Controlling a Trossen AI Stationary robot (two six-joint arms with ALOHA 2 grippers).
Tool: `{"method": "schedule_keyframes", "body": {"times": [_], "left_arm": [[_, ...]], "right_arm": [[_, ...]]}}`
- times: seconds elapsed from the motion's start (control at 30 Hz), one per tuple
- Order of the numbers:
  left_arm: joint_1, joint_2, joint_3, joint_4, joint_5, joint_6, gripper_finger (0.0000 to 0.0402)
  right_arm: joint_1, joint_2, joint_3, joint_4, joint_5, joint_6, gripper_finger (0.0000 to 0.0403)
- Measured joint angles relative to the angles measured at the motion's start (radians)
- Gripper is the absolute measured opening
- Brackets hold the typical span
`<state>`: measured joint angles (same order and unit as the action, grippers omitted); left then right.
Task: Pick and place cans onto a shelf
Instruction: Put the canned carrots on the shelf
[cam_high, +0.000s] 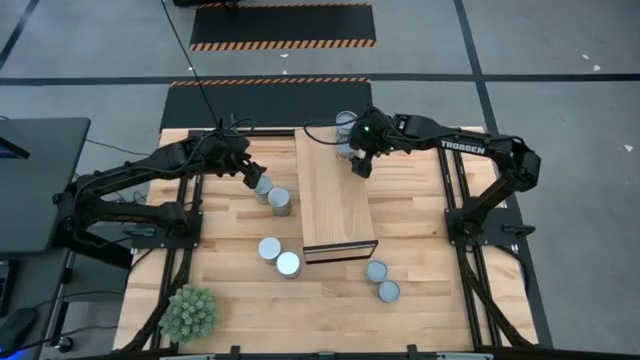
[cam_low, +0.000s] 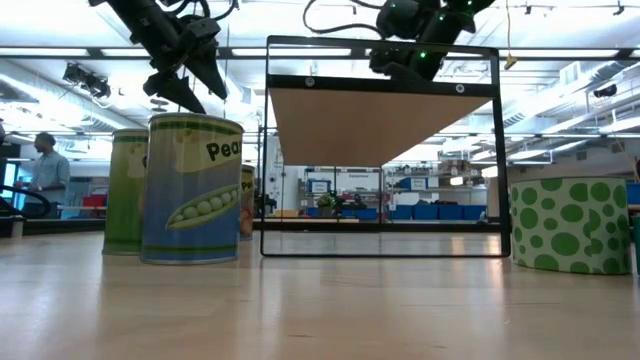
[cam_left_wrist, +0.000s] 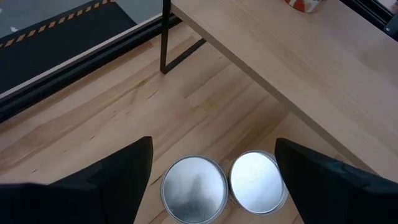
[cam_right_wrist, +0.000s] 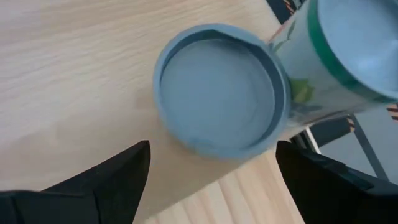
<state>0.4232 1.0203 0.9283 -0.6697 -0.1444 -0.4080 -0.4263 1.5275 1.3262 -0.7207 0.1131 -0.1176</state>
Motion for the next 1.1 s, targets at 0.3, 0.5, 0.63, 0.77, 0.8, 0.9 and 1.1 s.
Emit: {"method": "schedule_keyframes", "body": {"times": [0.3, 0.5, 0.63, 0.77, 0.8, 0.9, 1.1], "left_arm": [[0.000, 0.000, 0.000, -0.019, 0.096, 0.061, 0.0343], [0.001, 0.001, -0.031, -0.046, 0.143, 0.130, 0.0343], [0.012, 0.022, -0.071, -0.047, 0.177, 0.130, 0.0343], [0.023, 0.073, -0.111, -0.045, 0.163, 0.164, 0.0343], [0.032, 0.092, -0.115, -0.045, 0.165, 0.166, 0.0343], [0.060, 0.159, -0.116, -0.009, 0.209, 0.184, 0.0343], [0.060, 0.224, -0.114, -0.018, 0.258, 0.414, 0.0343]], "right_arm": [[0.000, -0.112, 0.000, -0.132, -0.040, -0.012, 0.0355], [0.004, -0.177, 0.002, -0.174, -0.062, 0.043, 0.0355], [0.007, -0.216, 0.002, -0.190, -0.063, 0.049, 0.0355], [0.006, -0.238, 0.002, -0.195, -0.053, 0.071, 0.0355], [0.006, -0.240, 0.002, -0.197, -0.053, 0.073, 0.0355], [0.006, -0.240, 0.002, -0.211, -0.053, 0.081, 0.0355], [0.006, -0.236, 0.001, -0.273, -0.053, 0.092, 0.0354]]}}
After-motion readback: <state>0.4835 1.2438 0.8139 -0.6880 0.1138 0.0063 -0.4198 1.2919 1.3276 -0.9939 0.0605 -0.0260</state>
